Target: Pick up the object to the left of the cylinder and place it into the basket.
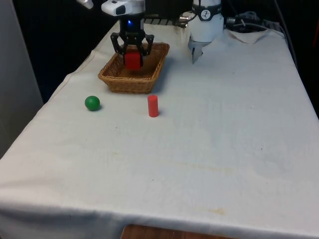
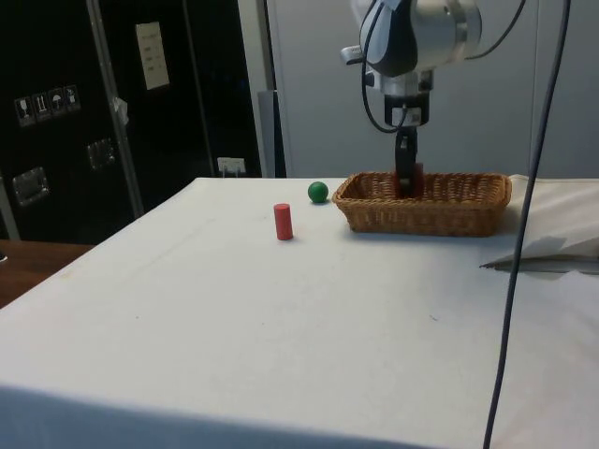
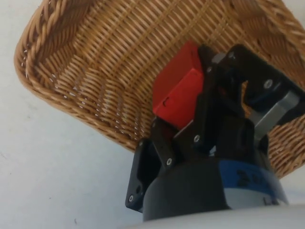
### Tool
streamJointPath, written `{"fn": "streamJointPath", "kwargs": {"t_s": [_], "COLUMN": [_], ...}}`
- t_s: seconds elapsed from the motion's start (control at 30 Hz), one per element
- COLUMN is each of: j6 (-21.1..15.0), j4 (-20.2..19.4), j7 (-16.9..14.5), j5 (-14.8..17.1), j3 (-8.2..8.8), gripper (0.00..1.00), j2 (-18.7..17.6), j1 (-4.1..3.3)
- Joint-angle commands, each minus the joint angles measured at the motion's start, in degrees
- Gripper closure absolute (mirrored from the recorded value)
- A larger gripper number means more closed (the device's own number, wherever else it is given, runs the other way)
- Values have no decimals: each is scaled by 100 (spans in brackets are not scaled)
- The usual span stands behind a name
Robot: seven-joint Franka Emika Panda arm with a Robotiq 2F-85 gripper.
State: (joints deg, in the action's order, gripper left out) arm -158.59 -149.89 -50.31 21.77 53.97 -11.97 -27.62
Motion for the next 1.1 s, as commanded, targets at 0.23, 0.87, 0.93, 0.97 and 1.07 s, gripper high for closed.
{"fn": "streamJointPath", "kwargs": {"t_s": [0.23, 0.87, 0.93, 0.97, 1.07], "j6": [-40, 17, 0, 74, 206], "j4": [-40, 6, 6, 86, 235], "j7": [-97, -46, -46, -6, 29], "j5": [160, 97, 97, 52, 0], "j3": [-74, -23, -23, 17, 69], "gripper": [99, 0, 0, 0, 0], "j2": [29, 11, -6, 11, 40], "j1": [29, -6, -6, -29, -52]}}
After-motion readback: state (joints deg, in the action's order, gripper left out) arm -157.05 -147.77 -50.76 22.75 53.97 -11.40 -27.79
